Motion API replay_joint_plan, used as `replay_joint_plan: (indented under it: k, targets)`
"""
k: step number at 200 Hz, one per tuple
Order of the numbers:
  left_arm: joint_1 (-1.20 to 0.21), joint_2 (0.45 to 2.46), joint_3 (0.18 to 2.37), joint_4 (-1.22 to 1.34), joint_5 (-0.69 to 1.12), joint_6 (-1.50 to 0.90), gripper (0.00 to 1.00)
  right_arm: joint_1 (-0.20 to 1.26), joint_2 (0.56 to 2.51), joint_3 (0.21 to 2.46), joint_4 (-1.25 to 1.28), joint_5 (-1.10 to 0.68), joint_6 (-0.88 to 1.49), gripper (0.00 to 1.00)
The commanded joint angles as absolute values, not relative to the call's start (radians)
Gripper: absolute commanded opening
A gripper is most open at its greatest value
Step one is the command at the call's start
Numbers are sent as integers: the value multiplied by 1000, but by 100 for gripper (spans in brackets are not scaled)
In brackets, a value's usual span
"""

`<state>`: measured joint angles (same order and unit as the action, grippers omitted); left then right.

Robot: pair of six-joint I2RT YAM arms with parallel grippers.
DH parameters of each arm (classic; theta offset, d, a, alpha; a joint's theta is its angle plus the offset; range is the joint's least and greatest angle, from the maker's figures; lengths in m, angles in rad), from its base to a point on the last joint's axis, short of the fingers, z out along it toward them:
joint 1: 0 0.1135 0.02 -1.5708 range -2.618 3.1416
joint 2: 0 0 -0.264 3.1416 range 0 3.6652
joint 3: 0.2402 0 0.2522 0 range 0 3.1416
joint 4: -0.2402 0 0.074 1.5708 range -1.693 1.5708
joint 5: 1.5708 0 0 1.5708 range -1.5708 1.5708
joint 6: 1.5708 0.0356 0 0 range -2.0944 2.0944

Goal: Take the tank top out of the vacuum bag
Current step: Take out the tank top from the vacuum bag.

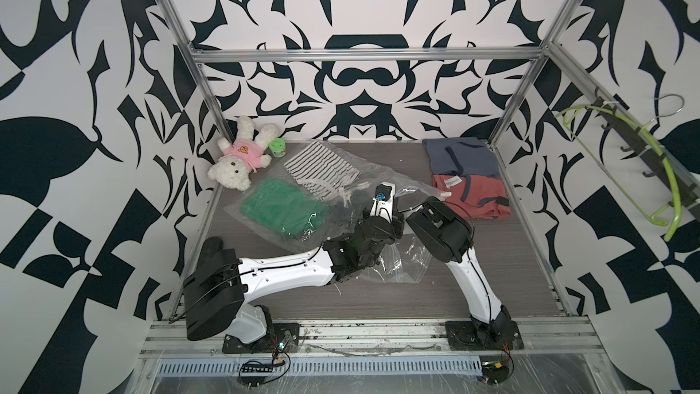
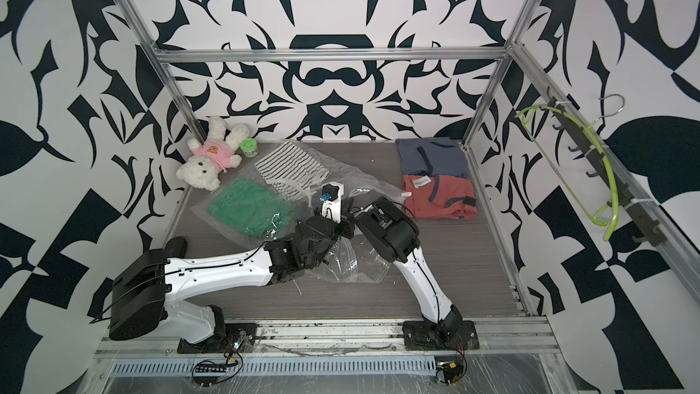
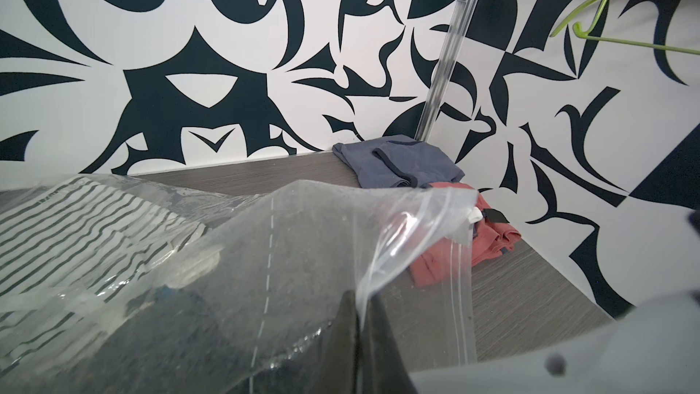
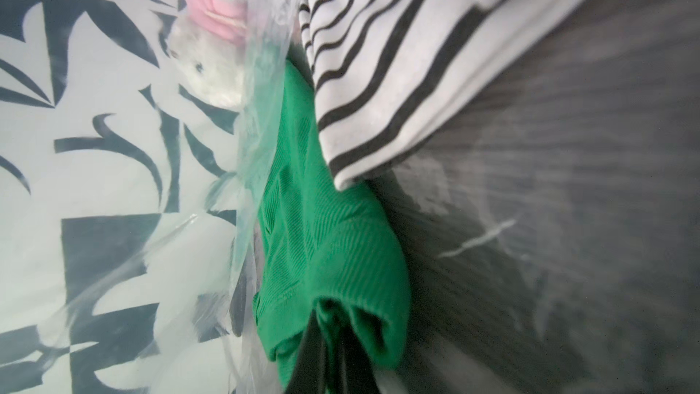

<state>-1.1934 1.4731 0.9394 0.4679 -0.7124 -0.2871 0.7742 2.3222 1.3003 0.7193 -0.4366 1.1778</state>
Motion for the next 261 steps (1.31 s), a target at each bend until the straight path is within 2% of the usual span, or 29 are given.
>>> replay_joint_plan:
  k: [1, 168, 261]
  targets:
    - [-1206, 1455, 910, 468, -695, -276, 0, 790, 2275, 1272, 689, -429, 1164, 0]
    - [-1185, 1454, 914, 434, -746, -275, 0, 713, 2102, 1051, 694, -460, 1172, 0]
    - [-1183, 1473, 925, 416, -757, -278, 0, 641, 1904, 978, 351, -435, 1019, 0]
